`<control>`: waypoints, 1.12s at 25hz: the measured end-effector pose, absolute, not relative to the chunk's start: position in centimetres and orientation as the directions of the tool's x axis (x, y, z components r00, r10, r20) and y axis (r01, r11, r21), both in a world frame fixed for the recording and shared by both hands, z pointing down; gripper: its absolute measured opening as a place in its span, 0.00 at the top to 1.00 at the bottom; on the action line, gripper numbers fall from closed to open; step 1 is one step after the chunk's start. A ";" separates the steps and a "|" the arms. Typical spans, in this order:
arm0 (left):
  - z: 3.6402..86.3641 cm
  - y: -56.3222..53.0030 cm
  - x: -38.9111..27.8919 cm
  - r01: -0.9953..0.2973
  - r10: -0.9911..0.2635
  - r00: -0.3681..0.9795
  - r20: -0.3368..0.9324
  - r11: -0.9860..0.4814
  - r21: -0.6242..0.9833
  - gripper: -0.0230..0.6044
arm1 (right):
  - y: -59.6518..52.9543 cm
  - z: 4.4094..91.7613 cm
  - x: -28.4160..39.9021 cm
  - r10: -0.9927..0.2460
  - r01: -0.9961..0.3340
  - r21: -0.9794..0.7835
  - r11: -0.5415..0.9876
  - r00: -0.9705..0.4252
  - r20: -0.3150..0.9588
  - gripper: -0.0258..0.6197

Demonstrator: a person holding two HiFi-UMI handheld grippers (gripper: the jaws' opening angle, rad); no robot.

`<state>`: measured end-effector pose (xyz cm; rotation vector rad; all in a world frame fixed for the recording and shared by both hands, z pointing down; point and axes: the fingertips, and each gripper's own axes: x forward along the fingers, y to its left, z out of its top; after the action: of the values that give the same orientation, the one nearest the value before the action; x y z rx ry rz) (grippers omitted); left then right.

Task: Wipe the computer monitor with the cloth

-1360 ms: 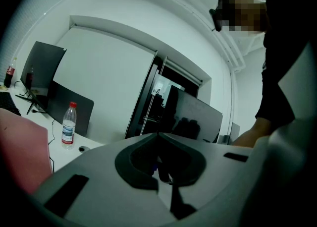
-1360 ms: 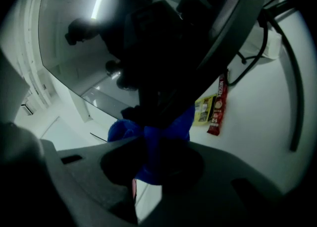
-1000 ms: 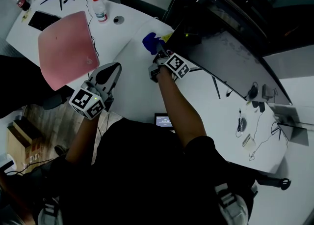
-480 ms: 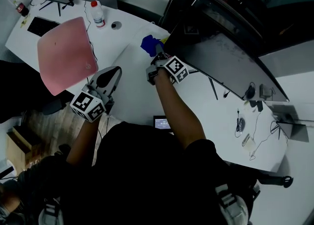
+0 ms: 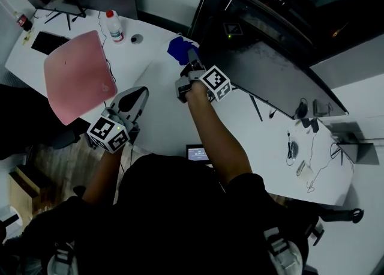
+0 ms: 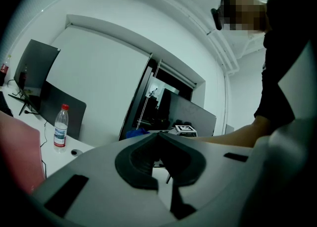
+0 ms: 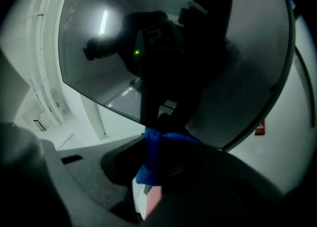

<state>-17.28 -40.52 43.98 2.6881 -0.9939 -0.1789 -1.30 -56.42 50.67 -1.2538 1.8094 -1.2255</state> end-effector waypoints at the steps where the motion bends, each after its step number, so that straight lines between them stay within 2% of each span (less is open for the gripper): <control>1: 43.9 -40.5 -17.2 -0.617 -0.650 0.760 -0.024 -0.731 0.291 0.97 | -56.4 50.0 -1.3 -0.932 -0.360 -0.924 0.128 -0.363 0.012 0.82; 28: 41.1 -41.0 -15.2 -0.567 -0.602 0.795 -0.081 -0.784 0.253 0.97 | -55.6 33.2 -1.2 -0.915 -0.258 -0.911 0.322 -0.333 -0.229 0.82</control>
<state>-15.16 -40.97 41.13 2.7681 -0.9135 -0.2317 -1.16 -55.62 33.25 -1.0485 1.7865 -1.0330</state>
